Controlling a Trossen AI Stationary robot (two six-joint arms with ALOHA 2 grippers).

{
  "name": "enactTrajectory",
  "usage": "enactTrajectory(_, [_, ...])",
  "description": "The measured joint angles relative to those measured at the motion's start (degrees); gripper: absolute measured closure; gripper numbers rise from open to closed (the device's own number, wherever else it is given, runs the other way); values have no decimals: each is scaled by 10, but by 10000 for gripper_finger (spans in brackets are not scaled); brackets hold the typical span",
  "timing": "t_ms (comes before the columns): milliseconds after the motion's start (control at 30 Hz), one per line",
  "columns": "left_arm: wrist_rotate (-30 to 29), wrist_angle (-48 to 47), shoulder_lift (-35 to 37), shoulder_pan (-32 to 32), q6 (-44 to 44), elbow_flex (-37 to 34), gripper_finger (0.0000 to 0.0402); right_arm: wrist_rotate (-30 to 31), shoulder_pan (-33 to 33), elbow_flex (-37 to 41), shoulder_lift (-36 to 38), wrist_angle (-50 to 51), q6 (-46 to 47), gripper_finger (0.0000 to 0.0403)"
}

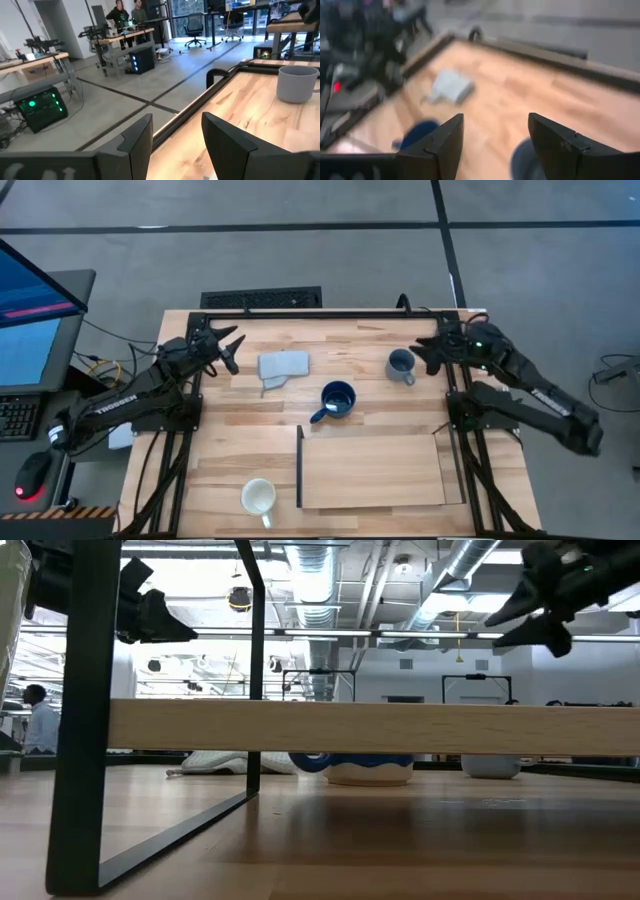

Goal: Stack small to large cups/mugs on shelf
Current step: Put the blue mug on the shelf

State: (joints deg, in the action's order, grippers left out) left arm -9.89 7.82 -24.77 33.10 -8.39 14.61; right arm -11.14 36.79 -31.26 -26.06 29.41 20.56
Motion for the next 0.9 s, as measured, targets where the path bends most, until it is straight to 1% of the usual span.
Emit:
enactTrajectory(100, [0, 7, 0, 0, -10, 0, 239, 9, -39, -27, -52, 44, 2, 159])
enactTrajectory(233, [0, 12, 0, 0, -10, 0, 239, 32, -76, -59, -114, 106, 46, 159])
enactTrajectory(333, [0, 12, 0, 0, -19, 0, 239, 37, -98, -78, -162, 161, 66, 159])
enactTrajectory(533, [0, 12, 0, 0, -24, 0, 239, 37, -120, -106, -237, 236, 100, 159])
enactTrajectory(767, [0, 12, 0, 0, -24, 0, 239, 38, -127, -113, -299, 272, 100, 159])
enactTrajectory(900, [0, 12, 0, 0, -24, 0, 239, 67, -127, -113, -333, 293, 100, 159])
